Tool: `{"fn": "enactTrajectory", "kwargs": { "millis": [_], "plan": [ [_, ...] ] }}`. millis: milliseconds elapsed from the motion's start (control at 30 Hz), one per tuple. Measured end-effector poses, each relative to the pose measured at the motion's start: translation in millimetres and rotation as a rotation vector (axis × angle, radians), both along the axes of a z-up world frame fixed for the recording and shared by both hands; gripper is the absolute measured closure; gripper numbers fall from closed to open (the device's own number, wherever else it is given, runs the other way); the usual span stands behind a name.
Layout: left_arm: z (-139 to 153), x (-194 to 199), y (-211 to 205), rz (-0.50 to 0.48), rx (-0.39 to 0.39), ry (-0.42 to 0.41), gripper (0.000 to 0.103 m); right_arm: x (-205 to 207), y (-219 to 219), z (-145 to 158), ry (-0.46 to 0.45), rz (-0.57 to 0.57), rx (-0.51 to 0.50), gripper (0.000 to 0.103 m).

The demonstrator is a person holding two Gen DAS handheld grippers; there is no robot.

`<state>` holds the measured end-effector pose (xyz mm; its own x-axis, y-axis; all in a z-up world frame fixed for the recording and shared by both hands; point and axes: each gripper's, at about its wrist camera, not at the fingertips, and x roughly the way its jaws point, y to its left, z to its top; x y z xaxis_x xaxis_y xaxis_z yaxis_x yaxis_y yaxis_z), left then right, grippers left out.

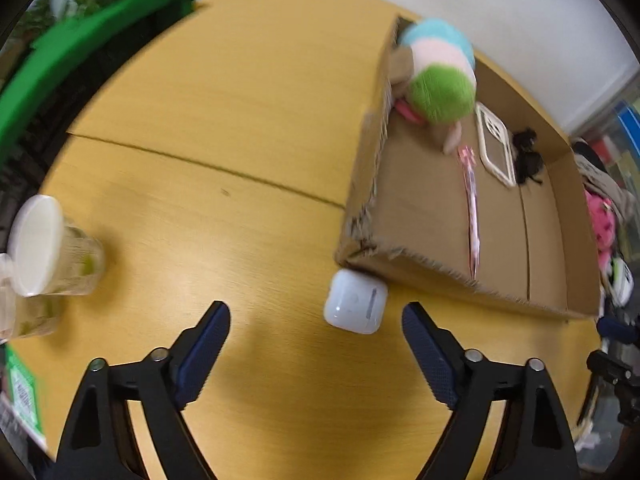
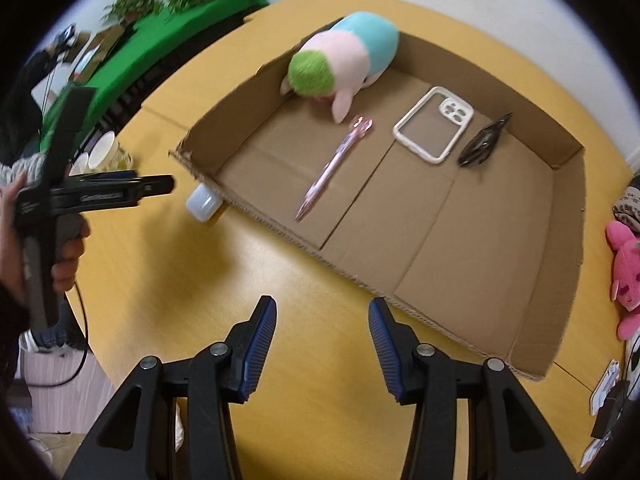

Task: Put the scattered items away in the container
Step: 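Close the left gripper on the white earbud case and lift, then close the right gripper on the earbud case while the left gripper holds it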

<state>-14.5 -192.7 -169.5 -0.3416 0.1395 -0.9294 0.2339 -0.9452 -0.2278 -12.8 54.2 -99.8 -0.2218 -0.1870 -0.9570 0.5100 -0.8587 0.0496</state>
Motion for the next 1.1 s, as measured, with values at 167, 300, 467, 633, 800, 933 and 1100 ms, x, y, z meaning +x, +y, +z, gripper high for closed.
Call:
{"fn": "enactTrajectory", "kwargs": {
  "millis": [167,300,467,633,800,933,1100],
  "plan": [
    [-20.6,-4.2,23.1,-0.131,0.03,-0.004,0.017,-2.3,-0.4,-6.1,-0.025,-0.004,0.006,0.056],
    [-35.5,-8.7,35.8,-0.192,-0.009,-0.024,0.026,-5.6,0.4,-8.6,-0.035,-0.02,0.009,0.056],
    [-34.9,-10.2,48.5,-0.275,-0.096,-0.002,0.056,-1.1,1.1,-7.0,-0.034,-0.01,0.002,0.056],
    [-35.0,11.2,52.0,-0.374,-0.101,0.004,0.056,2.5,2.0,-6.5,-0.041,0.003,-0.009,0.056],
    [-36.5,52.1,71.8,-0.514,-0.182,0.003,0.056,4.7,-14.8,-15.0,-0.072,0.051,-0.053,0.056],
    [-37.3,77.9,86.9,-0.626,-0.2,0.021,0.056,7.2,-40.1,-35.7,-0.118,0.125,-0.101,0.056],
    [-38.6,96.9,96.3,-0.718,-0.215,0.096,0.056,15.0,-78.9,-69.0,-0.179,0.269,-0.154,0.056]
  ]
}}
